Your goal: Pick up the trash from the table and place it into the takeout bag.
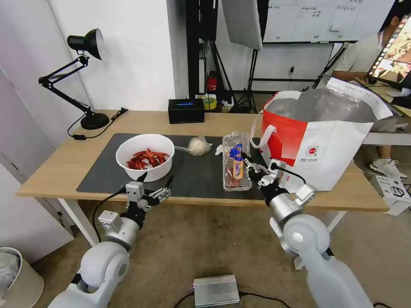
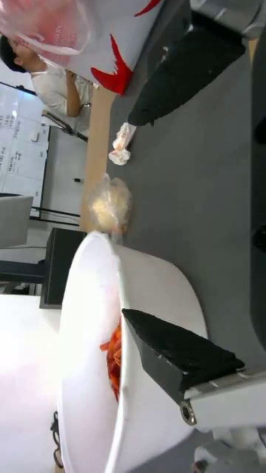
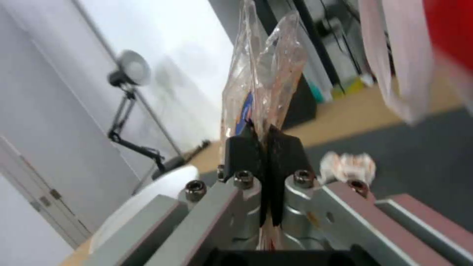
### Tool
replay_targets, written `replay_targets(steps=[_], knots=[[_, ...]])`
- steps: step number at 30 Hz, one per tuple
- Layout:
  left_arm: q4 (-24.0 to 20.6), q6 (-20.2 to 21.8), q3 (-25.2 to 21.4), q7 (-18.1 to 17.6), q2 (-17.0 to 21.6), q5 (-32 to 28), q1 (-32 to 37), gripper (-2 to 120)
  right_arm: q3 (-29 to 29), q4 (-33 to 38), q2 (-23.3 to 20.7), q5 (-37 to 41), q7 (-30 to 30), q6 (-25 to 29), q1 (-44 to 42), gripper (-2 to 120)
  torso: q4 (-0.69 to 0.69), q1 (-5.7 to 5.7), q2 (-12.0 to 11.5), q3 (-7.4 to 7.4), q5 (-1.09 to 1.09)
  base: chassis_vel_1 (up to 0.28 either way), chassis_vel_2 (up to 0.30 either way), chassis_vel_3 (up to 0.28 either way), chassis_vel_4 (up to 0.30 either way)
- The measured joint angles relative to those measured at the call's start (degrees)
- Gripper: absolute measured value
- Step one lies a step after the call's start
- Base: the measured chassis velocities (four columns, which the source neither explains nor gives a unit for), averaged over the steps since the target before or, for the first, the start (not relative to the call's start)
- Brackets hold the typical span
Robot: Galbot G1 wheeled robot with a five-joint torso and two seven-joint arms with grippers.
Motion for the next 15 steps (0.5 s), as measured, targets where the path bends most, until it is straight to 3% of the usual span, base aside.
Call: replay_targets(steps=[15], knots=[[-1.65, -0.86, -1.54, 1.05, -2.01, 2.19, 3.78, 100, 9.34, 6.77, -5.53, 0.41, -6.62, 10.72, -2.89, 0, 0.00, 0.00, 0.00, 0.00, 0.00, 0.000, 0.000, 0.000, 0.000]])
